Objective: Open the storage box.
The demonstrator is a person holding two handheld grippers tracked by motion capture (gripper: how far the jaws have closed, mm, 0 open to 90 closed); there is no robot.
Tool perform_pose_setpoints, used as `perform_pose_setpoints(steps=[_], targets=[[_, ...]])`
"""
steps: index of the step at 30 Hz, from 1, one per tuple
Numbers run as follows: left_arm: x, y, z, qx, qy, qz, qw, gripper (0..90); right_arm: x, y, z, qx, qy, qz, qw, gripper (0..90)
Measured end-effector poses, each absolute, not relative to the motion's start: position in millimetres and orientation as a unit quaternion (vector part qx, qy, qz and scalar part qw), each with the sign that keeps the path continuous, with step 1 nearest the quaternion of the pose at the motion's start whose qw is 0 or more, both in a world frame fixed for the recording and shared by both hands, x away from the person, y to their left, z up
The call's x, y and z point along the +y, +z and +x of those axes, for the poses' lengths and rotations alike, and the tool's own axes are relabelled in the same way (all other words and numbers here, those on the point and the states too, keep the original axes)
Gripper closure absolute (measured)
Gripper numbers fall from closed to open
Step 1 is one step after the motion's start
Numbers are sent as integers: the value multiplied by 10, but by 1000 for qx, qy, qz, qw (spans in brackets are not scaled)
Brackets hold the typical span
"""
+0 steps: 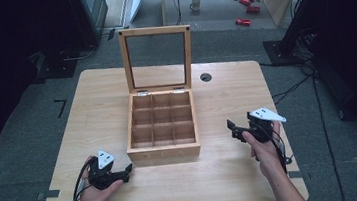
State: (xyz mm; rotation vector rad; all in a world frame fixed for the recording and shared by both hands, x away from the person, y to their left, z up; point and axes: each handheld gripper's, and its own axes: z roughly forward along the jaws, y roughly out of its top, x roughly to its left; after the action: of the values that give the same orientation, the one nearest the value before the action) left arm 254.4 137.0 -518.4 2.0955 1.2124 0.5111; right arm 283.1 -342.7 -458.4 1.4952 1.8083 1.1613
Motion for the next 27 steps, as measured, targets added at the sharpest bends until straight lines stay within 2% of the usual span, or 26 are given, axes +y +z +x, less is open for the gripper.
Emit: perform_pose_setpoints(steps=[10,27], targets=[[1371,-5184,2544,463,195,801,327,123,-3653,-4881,2414,667,410,569,252,152],[1368,-5184,2550,464,196,800,326,123,-4043,-5147,1942,668,356,601,258,150]])
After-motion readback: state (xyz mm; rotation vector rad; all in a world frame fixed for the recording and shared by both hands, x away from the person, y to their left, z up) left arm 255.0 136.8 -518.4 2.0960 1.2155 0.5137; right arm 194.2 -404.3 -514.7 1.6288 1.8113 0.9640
